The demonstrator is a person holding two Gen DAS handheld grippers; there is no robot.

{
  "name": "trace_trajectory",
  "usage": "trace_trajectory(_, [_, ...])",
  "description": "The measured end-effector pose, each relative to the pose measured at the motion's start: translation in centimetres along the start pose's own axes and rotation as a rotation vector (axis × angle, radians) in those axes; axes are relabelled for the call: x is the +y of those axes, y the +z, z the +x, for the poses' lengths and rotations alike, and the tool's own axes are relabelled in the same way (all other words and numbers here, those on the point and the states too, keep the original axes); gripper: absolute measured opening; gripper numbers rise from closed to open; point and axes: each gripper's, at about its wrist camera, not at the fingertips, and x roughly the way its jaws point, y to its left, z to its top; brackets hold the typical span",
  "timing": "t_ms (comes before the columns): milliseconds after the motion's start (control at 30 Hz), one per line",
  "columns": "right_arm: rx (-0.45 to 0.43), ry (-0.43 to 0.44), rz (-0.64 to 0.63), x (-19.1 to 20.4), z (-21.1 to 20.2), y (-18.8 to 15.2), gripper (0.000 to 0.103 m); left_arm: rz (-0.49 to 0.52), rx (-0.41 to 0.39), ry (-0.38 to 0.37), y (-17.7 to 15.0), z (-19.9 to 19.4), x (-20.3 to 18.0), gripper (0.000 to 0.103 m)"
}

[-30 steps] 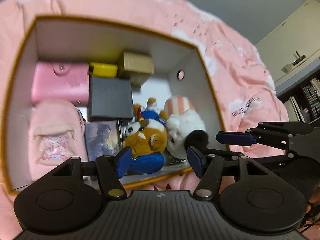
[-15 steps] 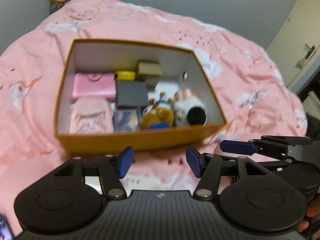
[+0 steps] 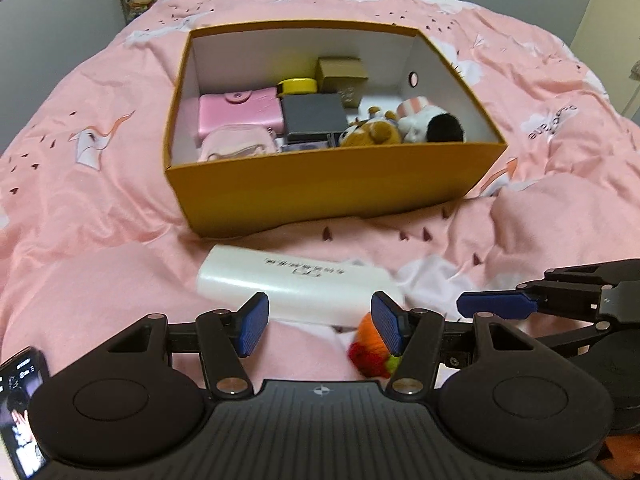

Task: Organize objects
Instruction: 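Withdraw both grippers from the box toward the remaining items, then grasp the orange crocheted ball toy with the right gripper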

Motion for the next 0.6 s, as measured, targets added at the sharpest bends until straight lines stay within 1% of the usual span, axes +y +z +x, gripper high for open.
trace_trajectory(100, [0.019,0.011,0.002,0.2,0.6,-0.2,0.052,0.017,0.000,0.020,-0.4,0.0,0.2,0.068])
trace_trajectory(233, [0.041,0.016,0.000,0.3,1.4,-0.3,0.051,0.019,0.017,0.019,-0.7,0.5,0.6,0.068])
trace_trajectory(400, [0.071,0.048,-0.005,0.6,2.1,-0.4,0.051,0.060,0.021,0.035,-1.0,0.9,0.3,0.068])
trace_trajectory(467, [0.084,0.054,-0.009,0.8,2.4,-0.5,0.050,0.075,0.025,0.042,-1.0,1.0,0.3,0.068])
trace_trajectory(533, [0.097,0.058,-0.012,1.0,2.9,-0.4,0.045,0.085,0.029,0.051,-1.1,1.2,0.2,0.068])
trace_trajectory(600, [0.111,0.064,-0.013,1.1,3.2,-0.4,0.045,0.092,0.034,0.054,-1.2,1.3,0.3,0.068])
